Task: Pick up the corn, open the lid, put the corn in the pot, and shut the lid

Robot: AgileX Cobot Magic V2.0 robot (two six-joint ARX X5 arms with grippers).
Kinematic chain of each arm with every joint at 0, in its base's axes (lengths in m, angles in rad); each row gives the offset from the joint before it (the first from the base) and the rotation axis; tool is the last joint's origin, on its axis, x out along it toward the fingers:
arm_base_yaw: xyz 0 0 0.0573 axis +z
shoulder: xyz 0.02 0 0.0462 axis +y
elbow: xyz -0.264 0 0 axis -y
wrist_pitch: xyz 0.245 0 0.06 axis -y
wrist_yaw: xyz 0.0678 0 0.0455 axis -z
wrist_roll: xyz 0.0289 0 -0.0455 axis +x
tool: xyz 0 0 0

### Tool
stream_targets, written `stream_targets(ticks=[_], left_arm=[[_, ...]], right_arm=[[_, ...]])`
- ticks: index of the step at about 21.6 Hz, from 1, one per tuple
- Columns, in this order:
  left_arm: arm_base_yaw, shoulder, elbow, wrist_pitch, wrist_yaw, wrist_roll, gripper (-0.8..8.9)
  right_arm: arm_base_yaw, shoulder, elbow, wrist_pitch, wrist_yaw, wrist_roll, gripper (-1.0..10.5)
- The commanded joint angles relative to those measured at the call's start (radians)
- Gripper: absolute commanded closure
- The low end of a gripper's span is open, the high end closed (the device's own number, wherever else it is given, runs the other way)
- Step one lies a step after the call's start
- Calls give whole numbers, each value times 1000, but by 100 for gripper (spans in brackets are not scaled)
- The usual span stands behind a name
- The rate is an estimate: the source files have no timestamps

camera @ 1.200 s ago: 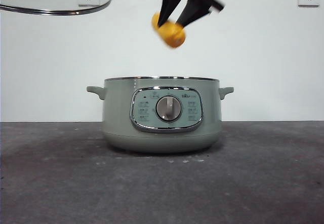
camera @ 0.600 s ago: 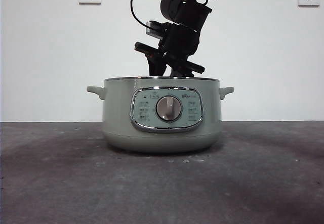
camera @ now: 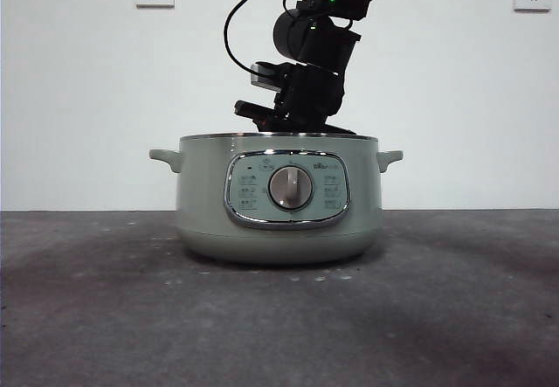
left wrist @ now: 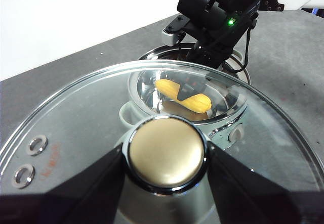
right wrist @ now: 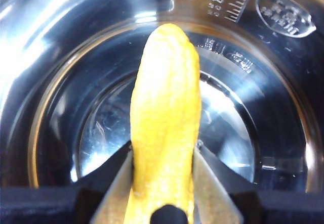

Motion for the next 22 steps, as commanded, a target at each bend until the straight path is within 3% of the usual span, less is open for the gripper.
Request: stream_targets(ticks=[1, 2, 3, 7, 12, 15, 22], left_arm=[[3, -11, 12, 51, 11, 1, 821], [3, -11, 12, 51, 11, 1, 821], [3, -11, 12, 51, 11, 1, 821], [3, -11, 12, 51, 11, 1, 821], [3, -8, 12, 60, 11, 1, 821], [2, 19, 13, 81, 11, 1, 821], [-23, 104, 13, 151, 12, 1, 821]], right_arm=[[7, 39, -10, -18, 4, -6, 602], [9, 39, -10, -21, 3, -6, 471], [13, 36, -9, -23, 3, -7, 454], [14, 24, 73, -72, 3, 0, 454], [14, 11, 435, -342, 3, 1, 456], [15, -45, 602, -358, -74, 93, 482], [35, -336, 525, -359, -72, 76, 483]])
